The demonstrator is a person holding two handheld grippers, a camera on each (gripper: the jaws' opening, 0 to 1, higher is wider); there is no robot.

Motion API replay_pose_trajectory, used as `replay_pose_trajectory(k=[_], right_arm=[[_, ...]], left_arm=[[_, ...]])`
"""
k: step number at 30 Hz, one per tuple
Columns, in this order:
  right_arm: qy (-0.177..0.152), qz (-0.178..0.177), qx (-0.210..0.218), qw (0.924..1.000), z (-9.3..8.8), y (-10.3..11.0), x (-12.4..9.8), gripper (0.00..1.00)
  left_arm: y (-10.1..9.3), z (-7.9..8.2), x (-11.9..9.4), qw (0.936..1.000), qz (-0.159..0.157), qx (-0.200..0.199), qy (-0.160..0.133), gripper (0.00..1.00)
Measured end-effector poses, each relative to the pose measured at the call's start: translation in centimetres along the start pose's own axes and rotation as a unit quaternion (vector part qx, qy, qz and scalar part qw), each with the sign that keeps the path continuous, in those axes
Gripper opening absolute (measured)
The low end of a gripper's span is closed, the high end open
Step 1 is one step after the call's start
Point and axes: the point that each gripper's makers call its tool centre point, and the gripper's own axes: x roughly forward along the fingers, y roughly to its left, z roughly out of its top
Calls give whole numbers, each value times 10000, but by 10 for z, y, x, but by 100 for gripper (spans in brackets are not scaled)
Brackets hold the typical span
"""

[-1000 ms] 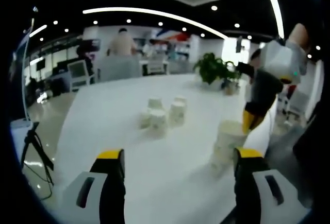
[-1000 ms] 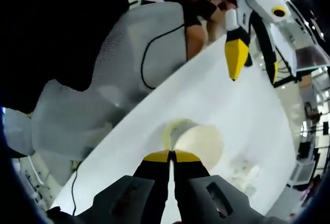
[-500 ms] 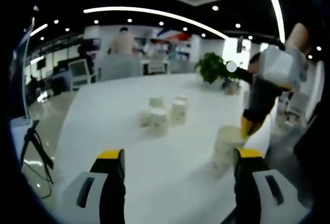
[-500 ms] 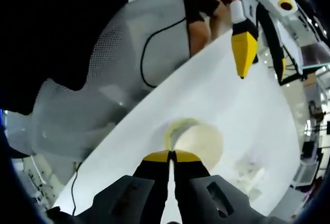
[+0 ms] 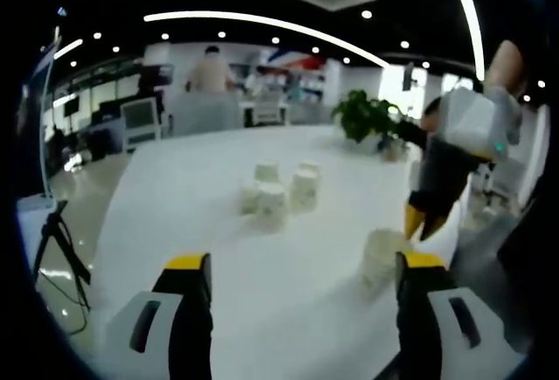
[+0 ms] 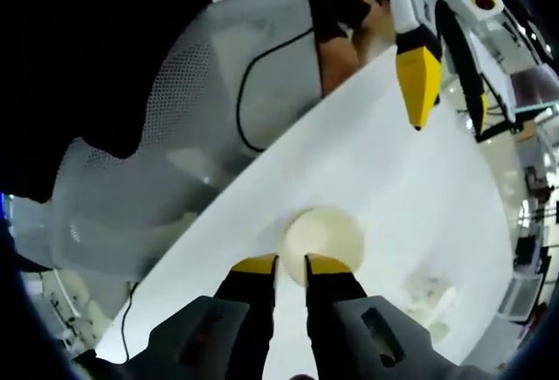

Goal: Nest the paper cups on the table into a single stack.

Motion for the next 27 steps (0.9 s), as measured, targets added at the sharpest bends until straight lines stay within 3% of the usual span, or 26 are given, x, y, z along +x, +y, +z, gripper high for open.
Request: replay_pose_trajectory(k=[11,20,23,27], right_arm=[[-167,-137,344,9992,-3,0,-3,10],[-390,-285,760,9959,-9,7,-6,18],[-517,-342,999,9931,-9,11,-7,21],[-815,-532,1515,9837,-7,11,-12,26]], left_arm=[[-2,3,0,10000,-6,-17,-2,85],[-2,4,-3,10000,11,4,24,85],[-3,6,-3,10000,15,24,3,85],[-2,5,-3,10000,0,24,1,85]])
